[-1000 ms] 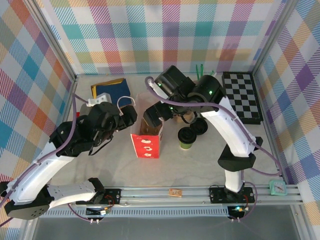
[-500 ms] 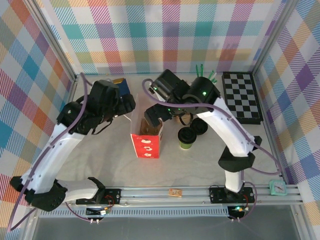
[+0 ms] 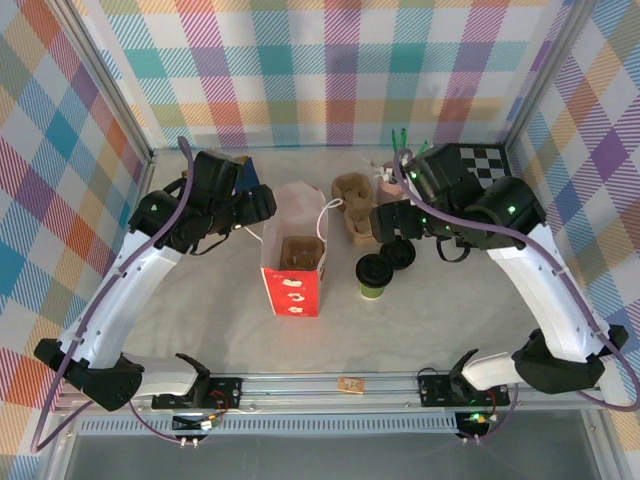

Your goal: Pack the takeout coffee

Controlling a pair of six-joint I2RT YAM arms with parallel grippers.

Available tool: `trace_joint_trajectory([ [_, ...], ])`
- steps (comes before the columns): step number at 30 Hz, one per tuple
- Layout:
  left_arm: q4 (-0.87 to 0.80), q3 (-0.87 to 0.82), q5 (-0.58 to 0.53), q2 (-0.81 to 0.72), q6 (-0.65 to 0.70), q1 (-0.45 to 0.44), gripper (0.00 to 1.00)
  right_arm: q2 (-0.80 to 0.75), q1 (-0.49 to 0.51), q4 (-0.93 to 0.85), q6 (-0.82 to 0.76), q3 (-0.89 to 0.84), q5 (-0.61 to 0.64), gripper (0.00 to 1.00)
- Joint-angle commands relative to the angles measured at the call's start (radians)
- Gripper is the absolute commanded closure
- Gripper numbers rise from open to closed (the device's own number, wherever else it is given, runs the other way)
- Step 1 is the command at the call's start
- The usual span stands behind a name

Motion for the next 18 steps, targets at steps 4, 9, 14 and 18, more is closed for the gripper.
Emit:
trace_joint_trajectory([
  [4,0.011,-0.03,0.03,-0.062,0.003,0.008,0.09,0.029,-0.026,0.072,-0.004,-0.192,-0.078,0.01],
  [9,0.011,-0.122,0.067,-0.076,0.007,0.014,0.1,0.046,-0.037,0.149,-0.017,-0.326,-0.124,0.01],
  [14,0.054,-0.225,0.131,-0.13,-0.025,0.013,0.13,0.075,-0.037,0.208,-0.129,-0.414,-0.182,0.01],
  [18,0.086,-0.284,0.17,-0.181,-0.058,0.012,0.17,0.084,-0.037,0.259,-0.194,-0.475,-0.216,0.01],
])
